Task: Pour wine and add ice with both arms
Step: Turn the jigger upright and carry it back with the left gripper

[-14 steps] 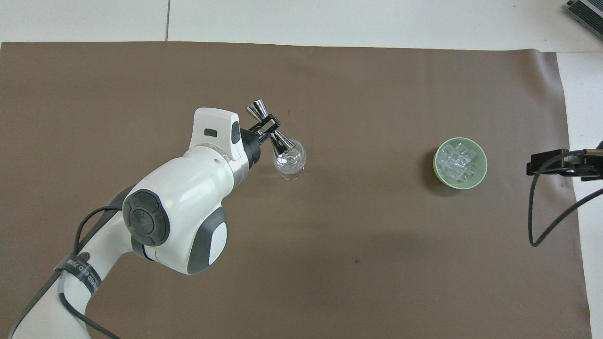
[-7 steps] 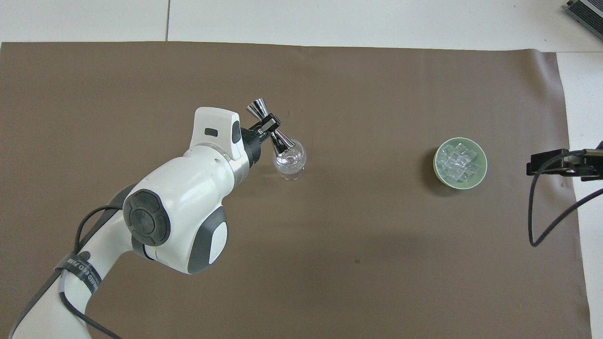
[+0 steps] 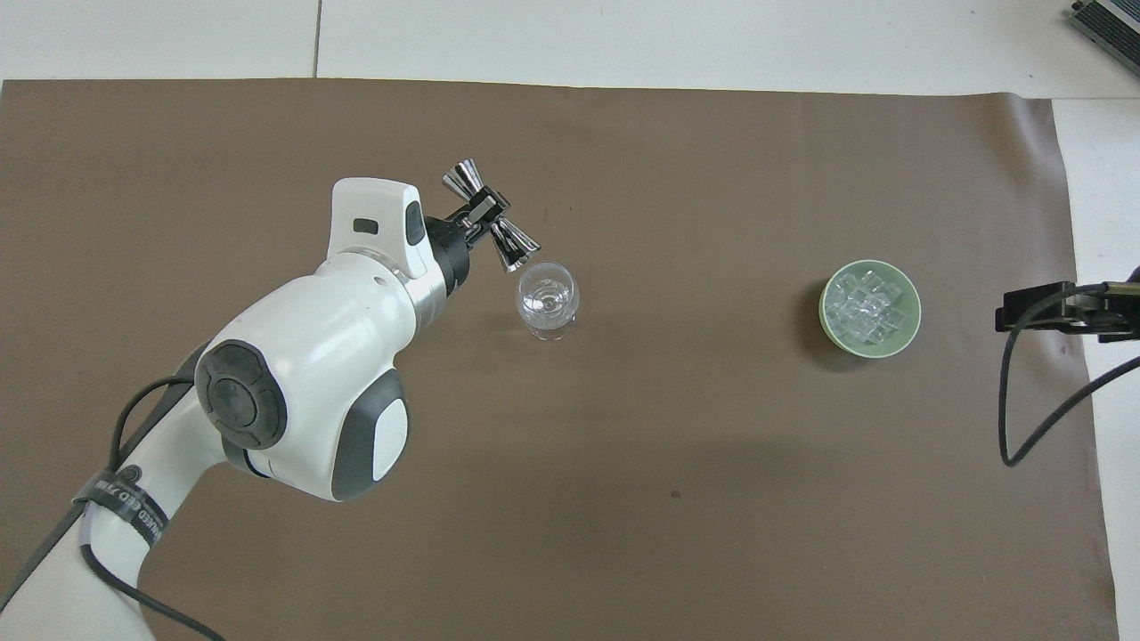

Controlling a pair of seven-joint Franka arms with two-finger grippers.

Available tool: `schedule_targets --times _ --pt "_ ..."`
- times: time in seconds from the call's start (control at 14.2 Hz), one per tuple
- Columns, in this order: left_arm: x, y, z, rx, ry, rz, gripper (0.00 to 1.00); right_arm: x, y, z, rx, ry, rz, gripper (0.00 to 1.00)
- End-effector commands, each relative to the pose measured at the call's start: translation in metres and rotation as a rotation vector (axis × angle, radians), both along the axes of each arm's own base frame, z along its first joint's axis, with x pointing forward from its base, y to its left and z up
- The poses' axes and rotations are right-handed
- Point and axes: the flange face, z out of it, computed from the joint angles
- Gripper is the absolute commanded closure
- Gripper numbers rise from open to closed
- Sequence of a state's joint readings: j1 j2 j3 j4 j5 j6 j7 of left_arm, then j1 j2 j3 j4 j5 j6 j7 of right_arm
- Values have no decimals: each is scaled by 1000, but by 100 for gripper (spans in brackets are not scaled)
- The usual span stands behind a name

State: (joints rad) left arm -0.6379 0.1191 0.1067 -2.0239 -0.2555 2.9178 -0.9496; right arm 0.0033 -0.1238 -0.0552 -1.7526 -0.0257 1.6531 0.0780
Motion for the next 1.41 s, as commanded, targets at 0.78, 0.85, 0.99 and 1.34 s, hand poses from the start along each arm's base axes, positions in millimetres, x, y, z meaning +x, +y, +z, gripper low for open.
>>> schedule_targets --times 0.78,0.85,0.99,1.34 --pt "28 76 -17 -461 385 356 100 -7 1 1 16 -20 -13 0" --pt "34 89 -16 -466 419 355 100 -7 1 -1 16 -17 -13 0" --pt "41 116 -15 -526 487 385 100 -7 1 -1 16 -15 -13 0" --pt "48 183 -14 -633 613 309 100 -7 2 -1 16 -15 -15 0"
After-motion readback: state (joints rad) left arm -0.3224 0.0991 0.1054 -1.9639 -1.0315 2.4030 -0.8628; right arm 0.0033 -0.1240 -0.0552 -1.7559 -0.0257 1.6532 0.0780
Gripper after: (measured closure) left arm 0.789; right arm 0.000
